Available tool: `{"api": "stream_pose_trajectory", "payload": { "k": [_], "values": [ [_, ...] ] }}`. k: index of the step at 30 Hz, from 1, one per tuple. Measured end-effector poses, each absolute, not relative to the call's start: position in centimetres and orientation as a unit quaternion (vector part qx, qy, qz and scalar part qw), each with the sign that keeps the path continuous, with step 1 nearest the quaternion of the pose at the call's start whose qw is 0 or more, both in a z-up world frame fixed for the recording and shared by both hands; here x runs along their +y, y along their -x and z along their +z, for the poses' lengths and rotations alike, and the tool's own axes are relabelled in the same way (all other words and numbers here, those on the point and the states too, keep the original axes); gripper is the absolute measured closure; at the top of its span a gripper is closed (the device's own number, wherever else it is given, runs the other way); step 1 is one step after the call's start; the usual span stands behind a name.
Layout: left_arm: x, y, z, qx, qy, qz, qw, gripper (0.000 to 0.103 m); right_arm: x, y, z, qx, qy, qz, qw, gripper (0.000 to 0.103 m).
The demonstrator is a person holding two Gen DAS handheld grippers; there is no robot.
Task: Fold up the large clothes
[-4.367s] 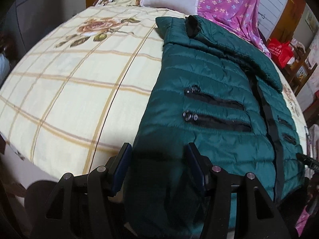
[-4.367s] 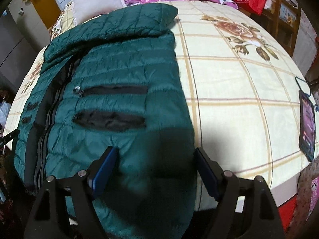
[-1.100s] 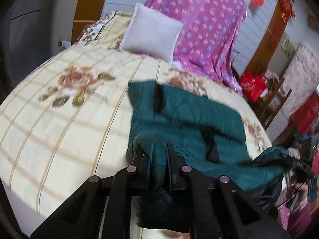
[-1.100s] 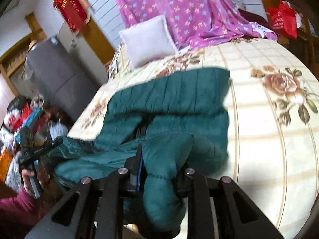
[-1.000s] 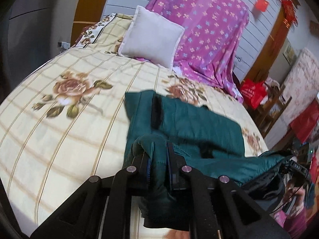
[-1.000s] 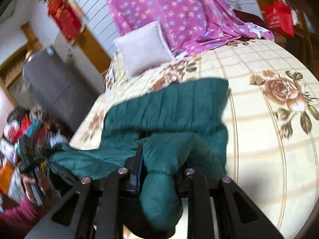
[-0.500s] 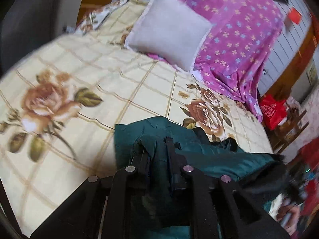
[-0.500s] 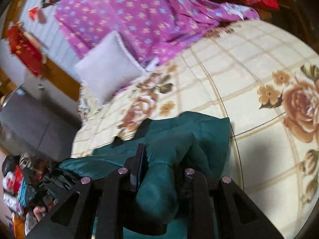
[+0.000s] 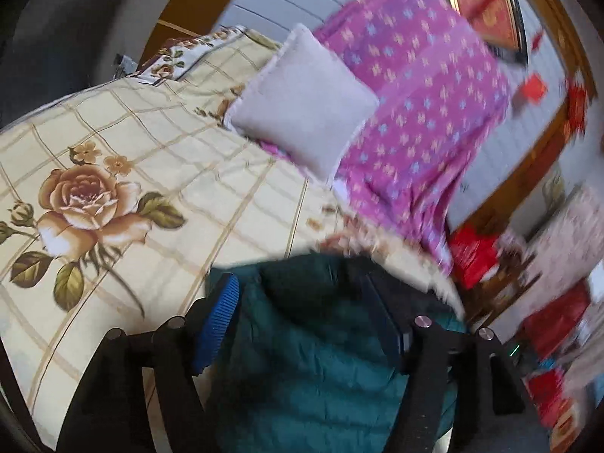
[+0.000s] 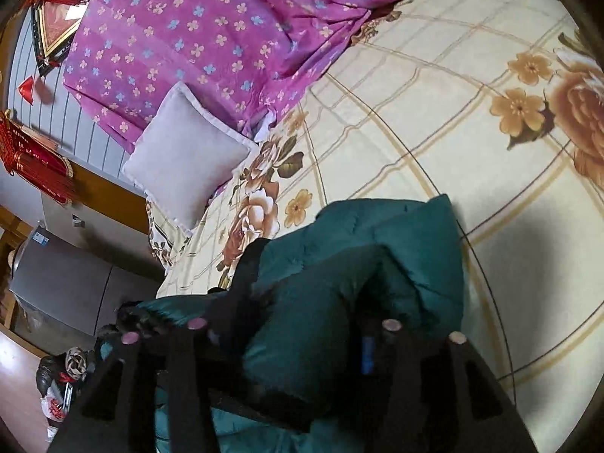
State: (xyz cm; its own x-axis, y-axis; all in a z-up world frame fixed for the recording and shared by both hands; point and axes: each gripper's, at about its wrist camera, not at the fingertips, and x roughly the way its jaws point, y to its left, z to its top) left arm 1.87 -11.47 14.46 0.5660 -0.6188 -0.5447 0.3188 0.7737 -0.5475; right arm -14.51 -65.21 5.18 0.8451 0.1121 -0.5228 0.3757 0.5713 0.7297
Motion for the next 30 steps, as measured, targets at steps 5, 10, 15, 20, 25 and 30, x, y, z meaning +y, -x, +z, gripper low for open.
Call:
{"api": "stream_pose_trajectory", "payload": {
  "k": [5,10,15,20,25,30],
  "values": [
    [-15.4,0.0,11.4,0.409,0.107,-0.231,0.876,0.056,-64.6,17.5,9.7,0.222,-0.431,-0.113,0.868,0.033],
    [-16.8,-0.1,7.8,0.444,0.087,-0.193,0.871,0.056,-61.7,19.1,14.2,0.22,-0.329,-0.118,0.911,0.033],
    [-16.8,0.1,7.0,0.433,0.083,-0.183,0.878,0.056,-54.0,14.7,13.4,0.321,-0.195,-0.043,0.926,0.033],
    [-16.8,-0.2,7.2,0.432,0.076,-0.184,0.88,0.056,-47.8,7.9,11.1,0.359,-0.114,-0.029,0.926,0.033],
    [-17.0,-0.6,7.4,0.423,0.062,-0.178,0.886,0.056,-46.1,1.3,6.9,0.42,-0.076,-0.072,0.901,0.033],
    [-17.1,-0.7,7.2,0.424,0.058,-0.176,0.886,0.056,-46.8,0.2,4.8,0.424,-0.087,-0.085,0.898,0.032]
  ]
}}
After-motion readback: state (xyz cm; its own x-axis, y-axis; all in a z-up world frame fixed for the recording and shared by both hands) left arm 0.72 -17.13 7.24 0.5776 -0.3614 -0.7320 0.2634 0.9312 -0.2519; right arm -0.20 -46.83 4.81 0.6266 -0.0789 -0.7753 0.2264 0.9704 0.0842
